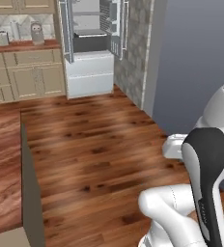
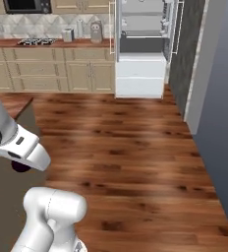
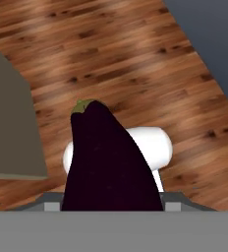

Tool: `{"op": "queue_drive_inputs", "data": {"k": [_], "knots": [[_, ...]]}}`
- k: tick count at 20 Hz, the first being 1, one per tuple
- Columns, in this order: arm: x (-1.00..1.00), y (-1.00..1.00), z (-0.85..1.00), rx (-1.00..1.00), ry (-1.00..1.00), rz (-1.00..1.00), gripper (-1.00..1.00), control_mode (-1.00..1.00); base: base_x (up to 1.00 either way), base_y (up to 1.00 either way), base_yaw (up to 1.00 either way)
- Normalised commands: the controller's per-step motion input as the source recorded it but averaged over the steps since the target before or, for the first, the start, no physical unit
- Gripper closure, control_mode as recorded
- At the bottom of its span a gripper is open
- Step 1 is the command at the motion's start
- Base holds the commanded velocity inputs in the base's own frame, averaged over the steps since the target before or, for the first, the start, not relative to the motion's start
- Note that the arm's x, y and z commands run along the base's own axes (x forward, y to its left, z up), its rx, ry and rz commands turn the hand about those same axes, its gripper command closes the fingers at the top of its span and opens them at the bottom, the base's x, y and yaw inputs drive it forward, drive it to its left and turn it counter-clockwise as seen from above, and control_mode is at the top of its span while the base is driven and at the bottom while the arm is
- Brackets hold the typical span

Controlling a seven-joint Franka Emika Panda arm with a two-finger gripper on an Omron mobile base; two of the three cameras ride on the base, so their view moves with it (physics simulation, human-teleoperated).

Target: Gather the avocado and eggplant from the fridge and place them on a tray on the dining counter. Then gather the steak and chicken drumstick from the fridge and place them on the other tray.

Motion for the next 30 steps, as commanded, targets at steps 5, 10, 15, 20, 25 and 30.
{"op": "queue_drive_inputs", "data": {"k": [5, 10, 15, 20, 25, 30], "knots": [[0.0, 0.0, 0.0, 0.0, 0.0, 0.0, 1.0, 1.0, -0.9, 0.7, -0.06], [0.0, 0.0, 0.0, 0.0, 0.0, 0.0, 1.0, 1.0, -0.76, 0.79, -0.05], [0.0, 0.0, 0.0, 0.0, 0.0, 0.0, 1.0, 1.0, -0.41, 0.94, -0.01], [0.0, 0.0, 0.0, 0.0, 0.0, 0.0, 1.0, 1.0, -0.14, 1.0, 0.0], [0.0, 0.0, 0.0, 0.0, 0.0, 0.0, 1.0, 1.0, -0.07, 1.0, 0.0], [0.0, 0.0, 0.0, 0.0, 0.0, 0.0, 1.0, 1.0, -0.06, 1.0, 0.0]]}}
